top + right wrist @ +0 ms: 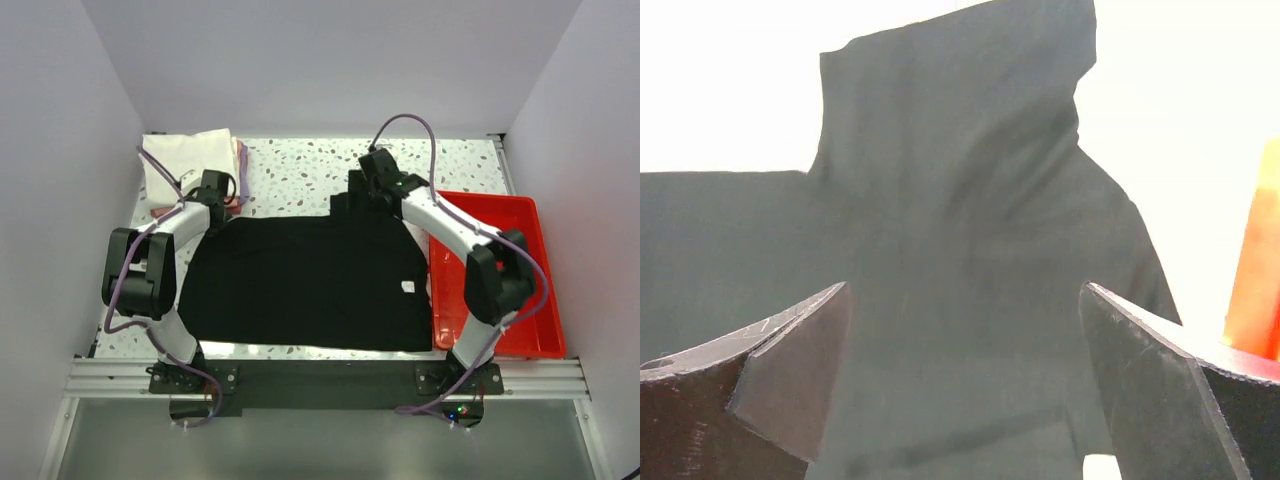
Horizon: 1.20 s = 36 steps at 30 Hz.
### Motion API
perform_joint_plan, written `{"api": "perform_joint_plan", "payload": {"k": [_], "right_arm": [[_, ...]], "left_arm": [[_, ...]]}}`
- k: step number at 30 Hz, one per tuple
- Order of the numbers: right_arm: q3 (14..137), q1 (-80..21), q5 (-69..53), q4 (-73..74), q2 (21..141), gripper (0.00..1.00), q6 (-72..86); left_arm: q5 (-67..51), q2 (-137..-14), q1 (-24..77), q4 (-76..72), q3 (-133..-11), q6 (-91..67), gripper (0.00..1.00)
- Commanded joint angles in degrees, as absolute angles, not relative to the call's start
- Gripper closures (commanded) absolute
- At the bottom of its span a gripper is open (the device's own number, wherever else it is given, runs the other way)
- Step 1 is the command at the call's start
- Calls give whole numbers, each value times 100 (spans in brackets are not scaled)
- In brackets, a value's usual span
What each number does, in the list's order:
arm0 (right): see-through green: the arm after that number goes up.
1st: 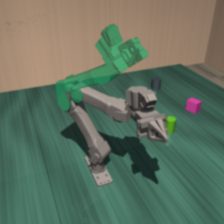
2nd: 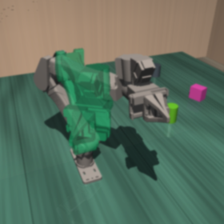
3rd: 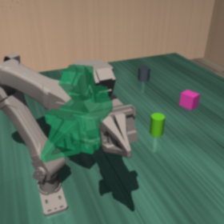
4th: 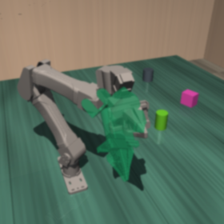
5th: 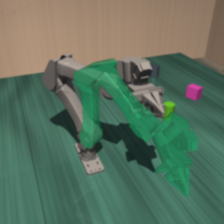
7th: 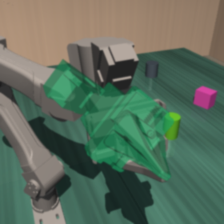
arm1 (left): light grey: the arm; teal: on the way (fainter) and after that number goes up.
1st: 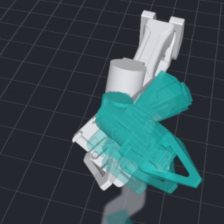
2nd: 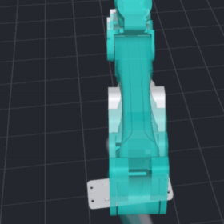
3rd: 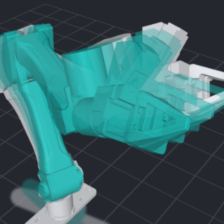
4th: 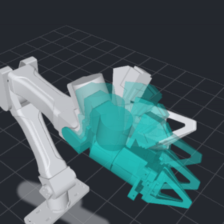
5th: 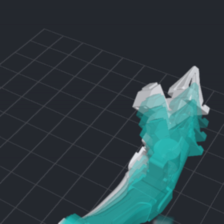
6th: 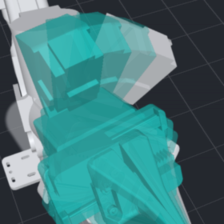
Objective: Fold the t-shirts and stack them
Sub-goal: Fold the tshirt
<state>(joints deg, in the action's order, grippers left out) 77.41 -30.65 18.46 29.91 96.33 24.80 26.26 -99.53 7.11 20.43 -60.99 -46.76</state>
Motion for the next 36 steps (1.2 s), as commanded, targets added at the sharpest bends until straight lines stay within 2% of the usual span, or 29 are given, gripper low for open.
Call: {"api": "perform_joint_plan", "payload": {"k": [1, 8, 11, 16, 21, 24, 26, 29, 32, 33, 34, 36], "right_arm": [[8532, -2708, 1802, 2944, 10474, 1, 2391], [11281, -2408, 2310, 3770, 12672, 1, 2417], [11819, -2347, 2425, 3771, 13244, 3, 2408], [12085, -2276, 2435, 3859, 13719, 9, 2487], [11444, -2285, 2312, 3552, 13649, 17, 2689], [11233, -2276, 2241, 3498, 13693, 27, 2724], [11154, -2276, 2224, 3498, 13711, 43, 2725], [11022, -2285, 2110, 3376, 13676, 55, 2707], [10908, -2276, 1891, 3165, 13606, 73, 2558], [10881, -2285, 1829, 3034, 13536, 89, 2453], [10846, -2285, 1793, 2971, 13483, 100, 2417], [10671, -2276, 1644, 2665, 13334, 100, 2173]], "left_arm": [[2628, -9844, 659, 1811, -6100, -4509, 100], [2514, -9923, 650, 1775, -6117, -4526, 100], [2496, -9932, 650, 1749, -6126, -4535, 100], [2549, -9958, 650, 1775, -6143, -4553, 100], [2479, -10046, 650, 1775, -6144, -4570, 100], [2452, -10099, 650, 1784, -6170, -4570, 100], [2452, -10099, 650, 1810, -6179, -4570, 100], [2443, -10072, 650, 1802, -6187, -4570, 100], [2443, -10063, 650, 1793, -6196, -4562, 100], [2435, -10046, 650, 1802, -6205, -4562, 100], [2435, -10037, 650, 1810, -6222, -4553, 100], [2443, -10020, 650, 1837, -6223, -4544, 100]]}}
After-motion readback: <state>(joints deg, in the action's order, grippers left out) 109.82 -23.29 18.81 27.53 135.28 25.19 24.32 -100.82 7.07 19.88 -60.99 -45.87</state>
